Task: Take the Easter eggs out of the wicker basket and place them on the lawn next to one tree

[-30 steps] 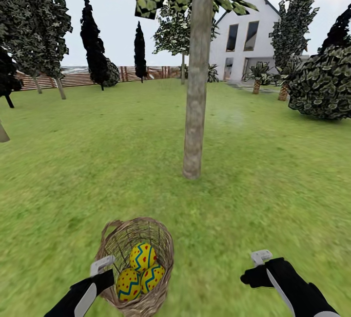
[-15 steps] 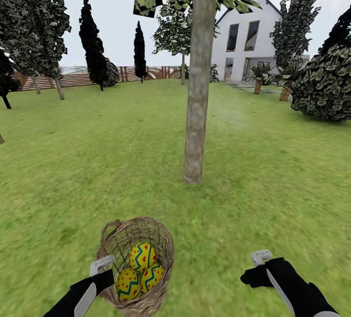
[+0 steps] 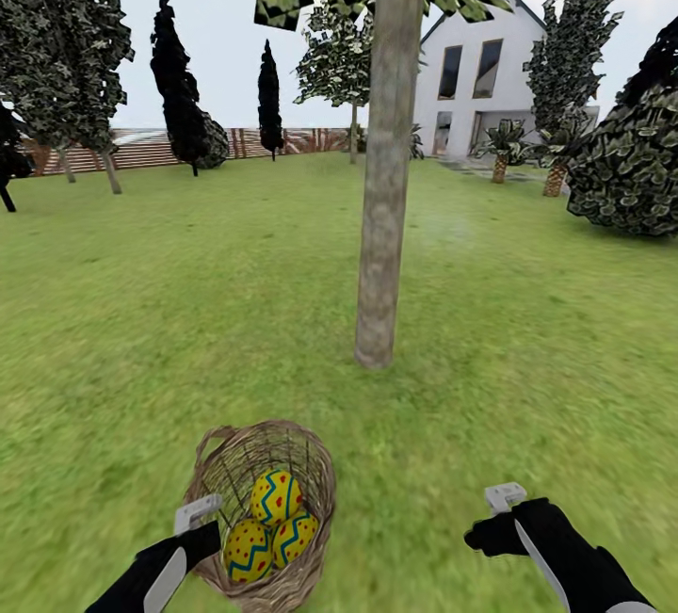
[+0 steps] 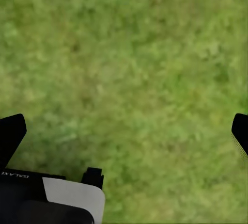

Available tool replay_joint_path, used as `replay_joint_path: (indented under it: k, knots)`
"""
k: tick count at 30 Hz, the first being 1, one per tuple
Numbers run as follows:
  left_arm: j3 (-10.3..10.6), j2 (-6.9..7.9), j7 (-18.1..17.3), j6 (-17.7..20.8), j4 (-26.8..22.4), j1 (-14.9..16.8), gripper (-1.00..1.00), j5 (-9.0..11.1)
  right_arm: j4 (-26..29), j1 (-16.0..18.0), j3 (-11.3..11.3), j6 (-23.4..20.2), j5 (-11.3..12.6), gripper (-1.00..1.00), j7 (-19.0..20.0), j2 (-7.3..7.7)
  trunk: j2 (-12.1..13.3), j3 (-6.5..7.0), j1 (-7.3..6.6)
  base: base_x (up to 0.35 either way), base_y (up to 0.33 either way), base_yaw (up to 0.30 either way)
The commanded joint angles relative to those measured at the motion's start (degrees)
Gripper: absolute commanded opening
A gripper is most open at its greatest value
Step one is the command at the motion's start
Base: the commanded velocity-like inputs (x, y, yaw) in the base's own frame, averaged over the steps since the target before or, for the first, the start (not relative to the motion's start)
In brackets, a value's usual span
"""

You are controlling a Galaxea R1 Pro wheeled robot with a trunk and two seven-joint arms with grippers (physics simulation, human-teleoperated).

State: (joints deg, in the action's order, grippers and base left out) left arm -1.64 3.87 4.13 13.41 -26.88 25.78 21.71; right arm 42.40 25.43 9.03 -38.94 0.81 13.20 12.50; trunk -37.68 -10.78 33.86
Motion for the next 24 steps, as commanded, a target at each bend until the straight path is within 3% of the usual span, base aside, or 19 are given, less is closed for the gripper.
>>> replay_joint_path:
  k: [1, 14, 24]
  knots:
    - [-0.03, 0.00, 0.26, 0.33, -0.19, 0.04, -1.00, 0.61, 0.06, 0.05, 0.20, -0.26, 0.06, 1.00, 0.07, 0.07, -0.08, -0.09, 0.05, 0.329, 0.000, 0.000]
    - [0.02, -0.58, 0.26, 0.20, -0.19, 0.05, -1.00, 0.61, 0.14, 0.04, 0.22, -0.26, 0.15, 1.00, 0.25, 0.11, -0.08, -0.09, 0.05, 0.320, 0.000, 0.000]
    - [-0.03, -1.15, 0.49, 0.22, -0.11, 0.03, -1.00, 0.61, 0.14, 0.03, 0.20, -0.35, 0.15, 1.00, 0.25, 0.15, -0.08, -0.09, 0.05, 0.012, 0.000, 0.000]
